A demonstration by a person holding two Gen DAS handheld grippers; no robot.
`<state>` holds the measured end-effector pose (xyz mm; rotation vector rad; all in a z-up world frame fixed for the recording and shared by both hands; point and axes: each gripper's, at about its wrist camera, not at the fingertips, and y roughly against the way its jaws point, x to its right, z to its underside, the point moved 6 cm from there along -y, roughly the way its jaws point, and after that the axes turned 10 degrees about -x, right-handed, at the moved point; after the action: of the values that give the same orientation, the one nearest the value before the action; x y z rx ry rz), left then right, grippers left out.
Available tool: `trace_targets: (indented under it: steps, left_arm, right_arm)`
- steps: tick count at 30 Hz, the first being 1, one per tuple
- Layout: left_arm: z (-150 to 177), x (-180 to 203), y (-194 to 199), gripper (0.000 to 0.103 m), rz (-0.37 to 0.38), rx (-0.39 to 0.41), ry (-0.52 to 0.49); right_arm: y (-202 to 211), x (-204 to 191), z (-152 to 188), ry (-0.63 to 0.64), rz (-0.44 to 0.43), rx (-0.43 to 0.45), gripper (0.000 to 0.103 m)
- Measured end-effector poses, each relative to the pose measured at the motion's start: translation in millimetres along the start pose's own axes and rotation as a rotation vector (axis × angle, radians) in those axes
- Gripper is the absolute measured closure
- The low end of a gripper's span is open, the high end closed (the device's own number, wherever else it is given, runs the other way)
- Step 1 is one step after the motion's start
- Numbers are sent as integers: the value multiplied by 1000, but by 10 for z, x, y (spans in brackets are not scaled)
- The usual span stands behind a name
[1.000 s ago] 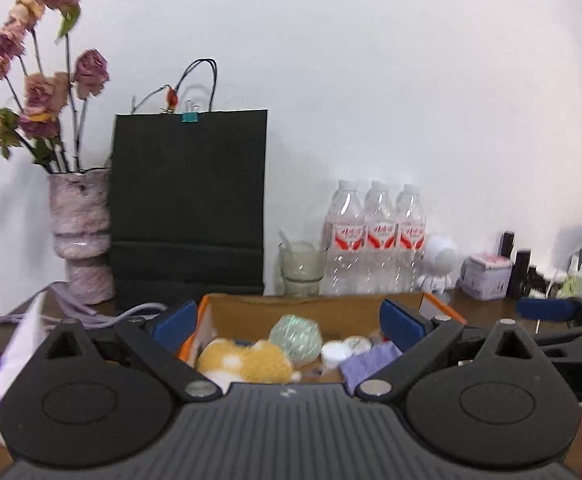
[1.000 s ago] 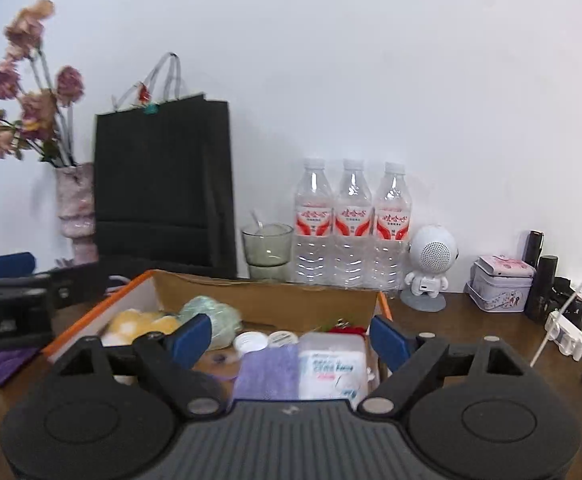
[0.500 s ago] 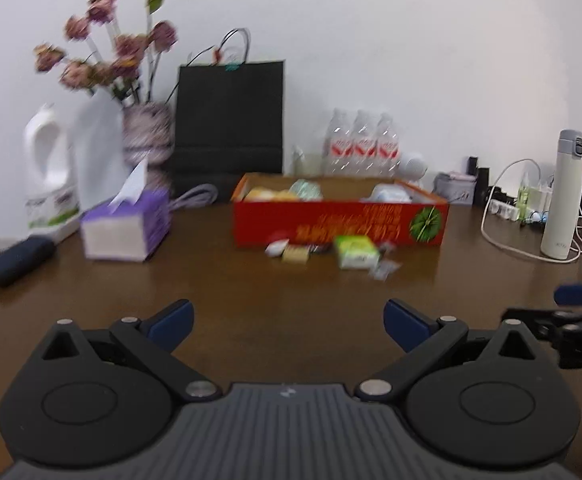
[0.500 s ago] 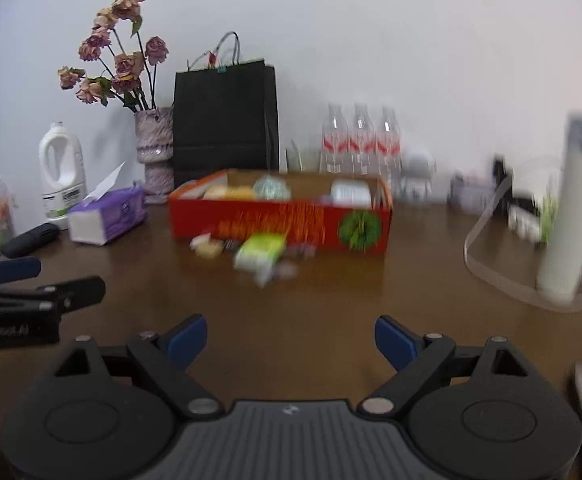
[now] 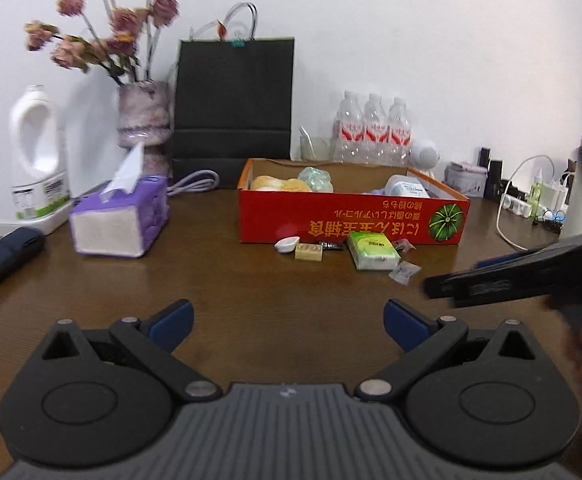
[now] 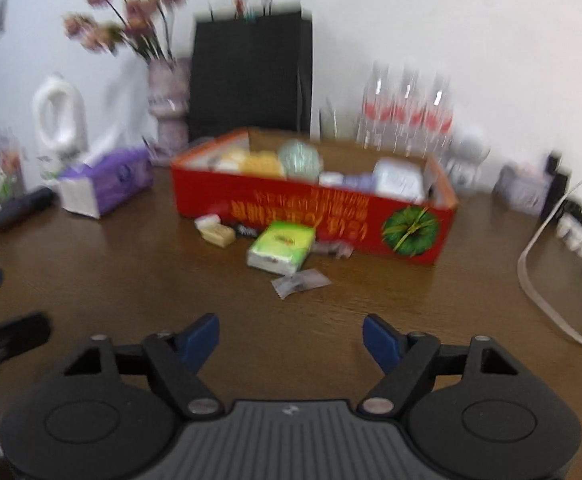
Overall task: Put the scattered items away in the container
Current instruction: 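Lift both open tools out of the box and back toward the desk items, then grasp the green tissue packet with the left tool while the right tool grasps the clear wrapper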
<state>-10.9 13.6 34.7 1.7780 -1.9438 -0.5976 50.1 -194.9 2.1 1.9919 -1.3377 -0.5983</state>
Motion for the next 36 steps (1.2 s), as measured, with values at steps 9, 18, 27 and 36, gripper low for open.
trace_targets:
  steps: [9, 18, 27, 36]
  left_arm:
    - [-607, 190, -643, 0, 43, 10, -49]
    - [-810, 828, -1595, 3, 140, -147, -163]
    - [-686, 873, -1918, 49, 173, -245, -130]
    - [-758, 736, -1514, 57, 172, -172, -118]
  right_arm:
    - [-637, 5, -318, -19, -5, -68, 75]
    - [-617, 427, -328, -97, 6, -42, 82]
    - [-590, 526, -316, -138, 9, -32, 71]
    - [-713, 512, -407, -126, 30, -22, 70]
